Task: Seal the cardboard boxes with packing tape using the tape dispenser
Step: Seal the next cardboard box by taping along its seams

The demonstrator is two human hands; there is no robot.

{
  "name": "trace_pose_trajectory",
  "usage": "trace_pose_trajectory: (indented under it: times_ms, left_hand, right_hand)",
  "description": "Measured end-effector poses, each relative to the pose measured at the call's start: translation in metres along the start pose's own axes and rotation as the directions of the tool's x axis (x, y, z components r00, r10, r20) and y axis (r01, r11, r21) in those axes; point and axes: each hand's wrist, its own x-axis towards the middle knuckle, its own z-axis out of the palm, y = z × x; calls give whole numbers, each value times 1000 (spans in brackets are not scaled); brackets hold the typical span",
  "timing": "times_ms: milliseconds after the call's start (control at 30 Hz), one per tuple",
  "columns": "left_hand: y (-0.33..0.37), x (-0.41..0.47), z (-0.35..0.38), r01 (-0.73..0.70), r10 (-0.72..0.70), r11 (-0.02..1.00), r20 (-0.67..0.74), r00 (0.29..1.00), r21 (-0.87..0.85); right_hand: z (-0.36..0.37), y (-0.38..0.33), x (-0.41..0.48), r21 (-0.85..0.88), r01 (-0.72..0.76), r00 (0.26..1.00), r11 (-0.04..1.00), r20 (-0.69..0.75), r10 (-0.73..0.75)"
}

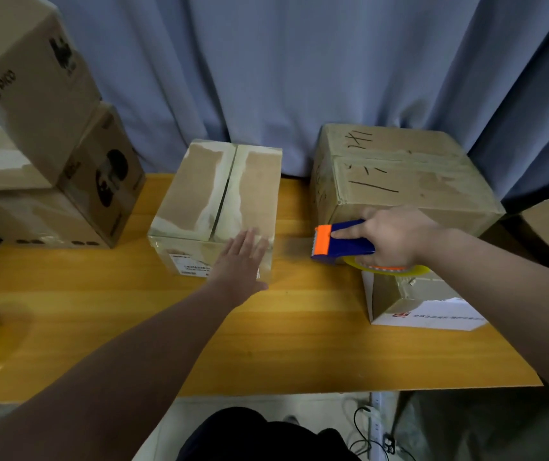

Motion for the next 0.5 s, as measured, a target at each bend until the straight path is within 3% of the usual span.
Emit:
trace_pose_trajectory:
  times_ms: [300,367,500]
  left_hand:
    - [3,3,-13,-69,56,983,-80,995,-170]
    - [14,4,-17,-33,14,977,-89,996,-209]
    - [23,9,-7,-10,0,997,-134,991,-76]
  right_hand:
    - [16,1,0,24,22,1000,999,6,-22]
    - [19,3,-2,26,30,999,999,-12,-30]
    - [25,11,-13,63,55,997,996,-66,-51]
